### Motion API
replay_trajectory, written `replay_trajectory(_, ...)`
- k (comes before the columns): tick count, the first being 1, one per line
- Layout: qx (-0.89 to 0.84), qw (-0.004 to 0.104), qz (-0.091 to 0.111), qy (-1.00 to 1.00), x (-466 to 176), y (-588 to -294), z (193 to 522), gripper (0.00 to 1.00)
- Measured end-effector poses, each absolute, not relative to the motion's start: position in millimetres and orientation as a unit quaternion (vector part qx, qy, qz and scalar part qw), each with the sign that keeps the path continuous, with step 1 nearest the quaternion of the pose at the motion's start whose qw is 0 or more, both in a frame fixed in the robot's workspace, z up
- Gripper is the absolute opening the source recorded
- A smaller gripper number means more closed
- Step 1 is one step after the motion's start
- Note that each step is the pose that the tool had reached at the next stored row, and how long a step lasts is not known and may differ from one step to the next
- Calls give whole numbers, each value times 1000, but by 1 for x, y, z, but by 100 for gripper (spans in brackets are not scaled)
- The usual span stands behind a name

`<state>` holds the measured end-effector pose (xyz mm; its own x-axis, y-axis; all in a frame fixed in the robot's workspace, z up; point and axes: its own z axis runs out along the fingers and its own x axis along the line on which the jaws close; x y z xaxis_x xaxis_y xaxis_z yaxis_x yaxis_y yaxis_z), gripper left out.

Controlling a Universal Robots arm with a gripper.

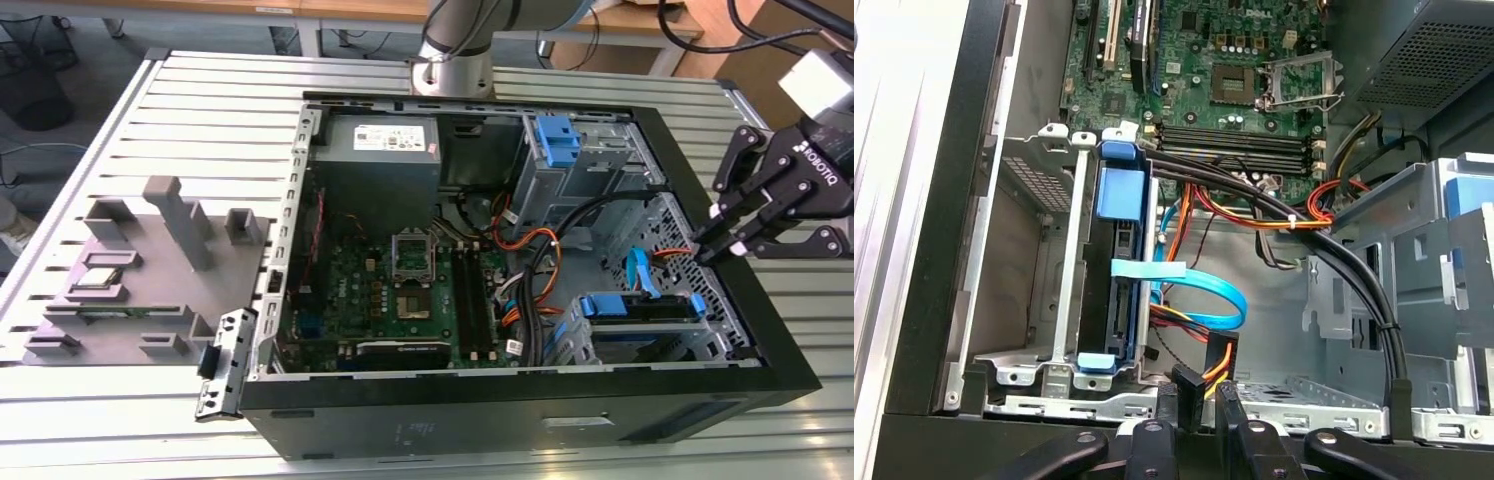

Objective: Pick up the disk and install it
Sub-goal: 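Insert the second disk wire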

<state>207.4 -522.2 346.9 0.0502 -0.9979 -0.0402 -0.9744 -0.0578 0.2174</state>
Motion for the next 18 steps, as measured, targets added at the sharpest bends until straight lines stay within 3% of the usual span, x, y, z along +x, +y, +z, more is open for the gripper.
replay_trajectory(14,722,66,-89,-683,204,-522,347,29)
replay_trajectory(16,722,66,-89,-683,204,-522,347,28)
replay_trajectory(18,722,66,-89,-683,204,-522,347,18)
